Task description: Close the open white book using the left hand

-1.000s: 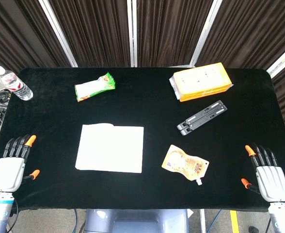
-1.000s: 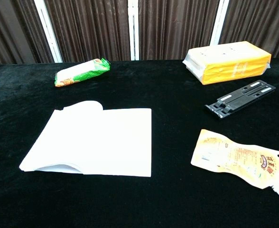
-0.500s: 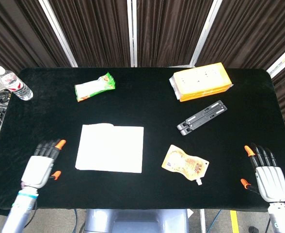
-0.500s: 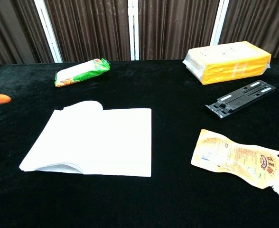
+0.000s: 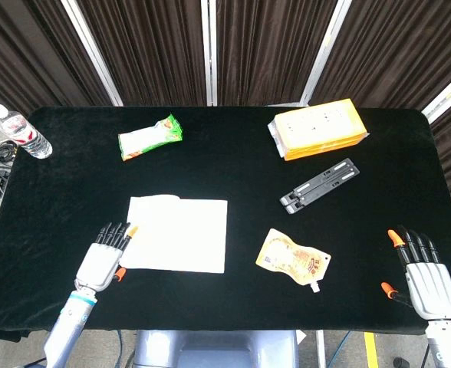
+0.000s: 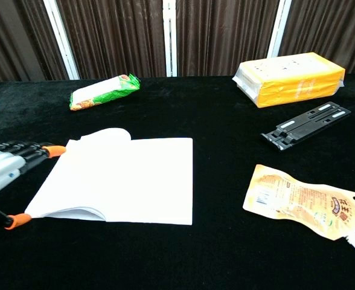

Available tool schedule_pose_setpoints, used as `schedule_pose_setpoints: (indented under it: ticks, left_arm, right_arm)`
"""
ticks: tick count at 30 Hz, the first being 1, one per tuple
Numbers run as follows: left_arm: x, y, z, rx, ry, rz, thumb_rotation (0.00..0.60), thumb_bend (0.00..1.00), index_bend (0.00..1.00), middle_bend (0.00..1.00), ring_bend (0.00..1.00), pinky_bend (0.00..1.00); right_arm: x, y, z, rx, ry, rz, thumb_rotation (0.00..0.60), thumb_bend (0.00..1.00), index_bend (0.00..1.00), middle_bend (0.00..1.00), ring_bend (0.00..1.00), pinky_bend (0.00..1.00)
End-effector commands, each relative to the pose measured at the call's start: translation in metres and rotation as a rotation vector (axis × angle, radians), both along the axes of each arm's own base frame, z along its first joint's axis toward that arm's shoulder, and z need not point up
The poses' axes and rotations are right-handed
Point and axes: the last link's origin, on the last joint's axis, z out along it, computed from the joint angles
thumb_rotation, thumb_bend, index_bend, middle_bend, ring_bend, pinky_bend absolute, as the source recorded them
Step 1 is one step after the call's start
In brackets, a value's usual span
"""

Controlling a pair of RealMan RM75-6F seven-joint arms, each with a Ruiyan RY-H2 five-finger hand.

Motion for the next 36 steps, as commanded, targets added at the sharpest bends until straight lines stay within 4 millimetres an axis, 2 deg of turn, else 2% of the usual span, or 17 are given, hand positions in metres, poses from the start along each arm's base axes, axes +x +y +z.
schedule_pose_setpoints:
  ticks: [1, 9, 19, 25, 30, 36]
  left_arm:
    - [0.002, 0.002, -0.007, -0.013, 0.003, 0.002, 0.6, 0.27, 0.0, 0.0, 0.0, 0.0]
    - [0.008, 0.004, -0.021, -0.04, 0.009, -0.008, 0.6, 0.27, 0.0, 0.0, 0.0, 0.0]
    - [0.007, 0.014, -0.029, -0.01, 0.03, -0.032, 0.6, 0.3, 0.0, 0.0, 0.0, 0.0]
    - [0.007, 0.014, -0.027, -0.006, 0.041, -0.041, 0.6, 0.3, 0.0, 0.0, 0.0, 0.0]
    - [0.009, 0.009, -0.024, -0.012, 0.024, -0.046, 0.6, 0.23, 0.0, 0.0, 0.0, 0.0]
    - [0.013, 0.007, -0.02, 0.001, 0.01, -0.063, 0.6, 0.23, 0.0, 0.0, 0.0, 0.0]
  right_arm:
    - [0.0, 0.0, 0.0, 0.002, 0.0, 0.001, 0.6, 0.04, 0.0, 0.0, 0.0, 0.0]
    - [-0.001, 0.001, 0.001, -0.002, 0.003, -0.01, 0.6, 0.04, 0.0, 0.0, 0.0, 0.0]
    - [-0.006, 0.009, 0.007, -0.022, 0.006, -0.03, 0.6, 0.04, 0.0, 0.0, 0.0, 0.0]
    - [-0.005, 0.009, 0.005, -0.015, 0.009, -0.028, 0.6, 0.04, 0.0, 0.0, 0.0, 0.0]
    - [-0.004, 0.007, 0.003, -0.01, 0.006, -0.022, 0.6, 0.04, 0.0, 0.0, 0.0, 0.0]
    - [-0.003, 0.006, 0.0, 0.001, 0.005, -0.015, 0.6, 0.04, 0.0, 0.0, 0.0, 0.0]
